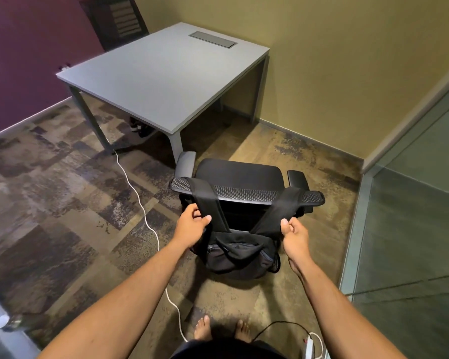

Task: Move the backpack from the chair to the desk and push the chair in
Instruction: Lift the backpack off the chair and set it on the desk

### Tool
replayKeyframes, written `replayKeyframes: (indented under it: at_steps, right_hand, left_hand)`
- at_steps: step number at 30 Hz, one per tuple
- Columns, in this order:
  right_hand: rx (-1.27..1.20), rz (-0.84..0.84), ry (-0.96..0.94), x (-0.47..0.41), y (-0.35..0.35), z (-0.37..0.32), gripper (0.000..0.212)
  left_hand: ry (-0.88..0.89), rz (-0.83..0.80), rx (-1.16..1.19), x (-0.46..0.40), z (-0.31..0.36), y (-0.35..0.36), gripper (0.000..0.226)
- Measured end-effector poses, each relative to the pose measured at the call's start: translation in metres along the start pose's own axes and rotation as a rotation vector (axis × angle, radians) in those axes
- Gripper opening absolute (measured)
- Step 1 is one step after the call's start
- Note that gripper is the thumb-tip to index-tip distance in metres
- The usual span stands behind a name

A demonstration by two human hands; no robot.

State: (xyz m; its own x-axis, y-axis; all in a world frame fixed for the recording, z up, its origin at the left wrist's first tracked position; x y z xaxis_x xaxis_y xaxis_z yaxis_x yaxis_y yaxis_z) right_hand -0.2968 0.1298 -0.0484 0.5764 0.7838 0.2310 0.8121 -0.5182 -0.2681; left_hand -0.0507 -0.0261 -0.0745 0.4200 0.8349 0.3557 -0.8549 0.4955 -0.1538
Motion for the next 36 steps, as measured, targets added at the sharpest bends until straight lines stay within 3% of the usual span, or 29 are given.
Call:
replayKeyframes:
  at_steps: [4, 14, 18, 21, 23, 24, 26, 28, 30, 36]
  right_hand:
    - [0.005, -0.014, -0.046, 0.009, 0.011, -0.015, 0.038]
    - [-0.007, 0.017, -0.159, 0.021, 0.026, -0.063, 0.035]
    - [-0.055, 0.045, -0.158, 0.027, 0.026, -0.072, 0.037]
    - [-0.102, 0.058, -0.168, 0.033, 0.018, -0.075, 0.037]
    - [-0.153, 0.051, -0.159, 0.037, 0.011, -0.075, 0.036]
    - [-0.182, 0.041, -0.157, 0.040, 0.008, -0.075, 0.036]
    - [-0.214, 0.025, -0.176, 0.046, -0.001, -0.079, 0.036]
    - [-0.253, 0.031, -0.184, 0.052, -0.014, -0.085, 0.035]
    - [-0.300, 0.066, -0.177, 0.057, -0.030, -0.088, 0.031]
    - [-0.462, 0.177, -0.178, 0.064, -0.086, -0.088, 0.033]
  left_hand:
    - [-0.011, -0.040, -0.110, -0.006, -0.005, -0.010, 0.017]
    - [0.096, 0.311, 0.119, 0.020, -0.026, -0.050, 0.021]
    - [0.104, 0.405, 0.244, 0.035, -0.030, -0.043, 0.038]
    - [0.120, 0.291, 0.275, 0.039, -0.034, -0.032, 0.038]
    - [0.108, 0.084, 0.281, 0.038, -0.036, -0.017, 0.021]
    - [0.088, -0.030, 0.268, 0.036, -0.039, -0.008, 0.025]
    - [0.081, -0.202, 0.164, 0.036, -0.042, 0.009, 0.058]
    - [0.128, -0.343, 0.065, 0.039, -0.037, 0.026, 0.068]
    - [0.158, -0.410, -0.015, 0.040, -0.032, 0.042, 0.066]
    - [0.334, -0.464, -0.277, 0.036, 0.002, 0.087, 0.032]
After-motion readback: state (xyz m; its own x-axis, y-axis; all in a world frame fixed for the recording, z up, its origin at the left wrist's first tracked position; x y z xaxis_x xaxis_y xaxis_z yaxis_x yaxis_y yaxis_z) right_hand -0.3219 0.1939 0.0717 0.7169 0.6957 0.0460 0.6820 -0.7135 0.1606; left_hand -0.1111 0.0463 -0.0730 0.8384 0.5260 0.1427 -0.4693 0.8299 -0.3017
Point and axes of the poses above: each hand's wrist, its own x-axis away from the middle knuckle, its own y-axis out of the palm, z = x × y, the point moved 5 cm from there along -x, towards the middle knuckle, and after that the axes turned 10 degrees about -z, right-handed, at the moved point
